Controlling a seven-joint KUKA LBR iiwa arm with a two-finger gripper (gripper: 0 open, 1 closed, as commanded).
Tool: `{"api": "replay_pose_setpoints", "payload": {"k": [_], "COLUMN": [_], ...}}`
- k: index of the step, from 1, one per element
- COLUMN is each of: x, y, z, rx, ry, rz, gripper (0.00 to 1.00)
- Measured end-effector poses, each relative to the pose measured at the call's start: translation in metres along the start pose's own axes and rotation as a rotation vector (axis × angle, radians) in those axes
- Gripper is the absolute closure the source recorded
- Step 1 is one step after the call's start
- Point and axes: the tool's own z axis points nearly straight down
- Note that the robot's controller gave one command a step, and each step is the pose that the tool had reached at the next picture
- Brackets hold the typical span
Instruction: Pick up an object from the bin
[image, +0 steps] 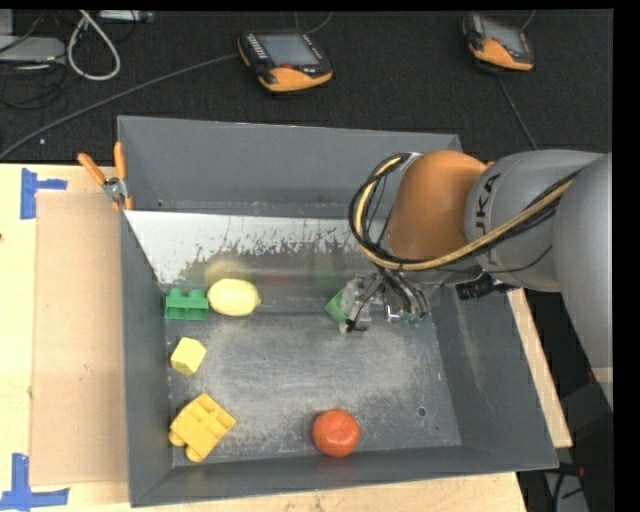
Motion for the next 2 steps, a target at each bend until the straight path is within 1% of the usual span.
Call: {"api": "replay_pose_setpoints", "payload": {"k": [1,2], "x": [0.001,0.001], "y": [0.000,0.000], "z": [-0.039,-0.065], "rx": [0.000,0.000], "ry": [0.004,0.006], "rz": [0.000,0.000], "gripper": [1.00,1.00]}}
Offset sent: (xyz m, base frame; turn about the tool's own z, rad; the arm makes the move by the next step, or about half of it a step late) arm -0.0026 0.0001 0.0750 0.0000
